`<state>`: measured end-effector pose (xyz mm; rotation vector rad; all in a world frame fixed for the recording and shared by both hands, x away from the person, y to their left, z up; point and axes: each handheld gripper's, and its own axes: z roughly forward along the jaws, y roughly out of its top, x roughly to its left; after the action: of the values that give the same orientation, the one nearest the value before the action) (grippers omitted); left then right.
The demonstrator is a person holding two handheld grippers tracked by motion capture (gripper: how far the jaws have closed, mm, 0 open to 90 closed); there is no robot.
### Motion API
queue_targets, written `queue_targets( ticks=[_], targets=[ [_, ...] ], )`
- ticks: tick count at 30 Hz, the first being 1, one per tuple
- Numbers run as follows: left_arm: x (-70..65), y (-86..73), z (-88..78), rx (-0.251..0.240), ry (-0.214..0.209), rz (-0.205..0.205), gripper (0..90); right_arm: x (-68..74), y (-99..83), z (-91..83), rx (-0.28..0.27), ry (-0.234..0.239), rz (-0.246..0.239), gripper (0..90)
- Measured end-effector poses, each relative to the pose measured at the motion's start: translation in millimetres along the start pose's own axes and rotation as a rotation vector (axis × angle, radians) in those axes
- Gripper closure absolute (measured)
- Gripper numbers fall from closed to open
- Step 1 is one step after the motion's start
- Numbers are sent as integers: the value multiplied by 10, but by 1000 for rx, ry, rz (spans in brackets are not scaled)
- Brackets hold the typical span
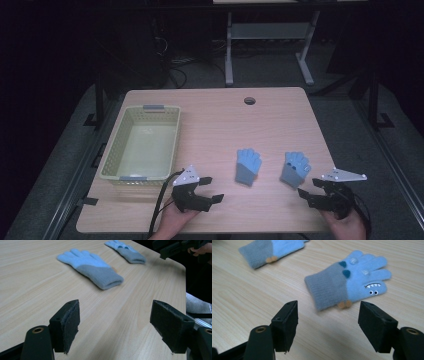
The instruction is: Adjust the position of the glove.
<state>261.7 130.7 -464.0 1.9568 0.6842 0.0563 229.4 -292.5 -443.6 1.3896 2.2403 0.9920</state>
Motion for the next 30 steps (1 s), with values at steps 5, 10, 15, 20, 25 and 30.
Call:
queue_targets(
  ticks=[5,10,15,20,25,30],
  targets=[
    [2,0,15,-3,-4,-9,235,-15,-20,-19,-7,-2,12,302],
    [8,-3,0,-11,-20,-15,235,-9,14,-24,-12,-1,9,292],
    [-1,5,-38,-30,-11,-6,235,29,101,-15,-7,-14,-18,278],
    [-5,10,-55,-29,-4,5,235,62,294,4,-3,1,-41,273],
    [-14,35,-79,-43,-3,17,235,65,538,28,6,-2,-69,274],
    [-24,40,-64,-40,-8,18,236,35,739,74,37,-6,-82,279]
  ],
)
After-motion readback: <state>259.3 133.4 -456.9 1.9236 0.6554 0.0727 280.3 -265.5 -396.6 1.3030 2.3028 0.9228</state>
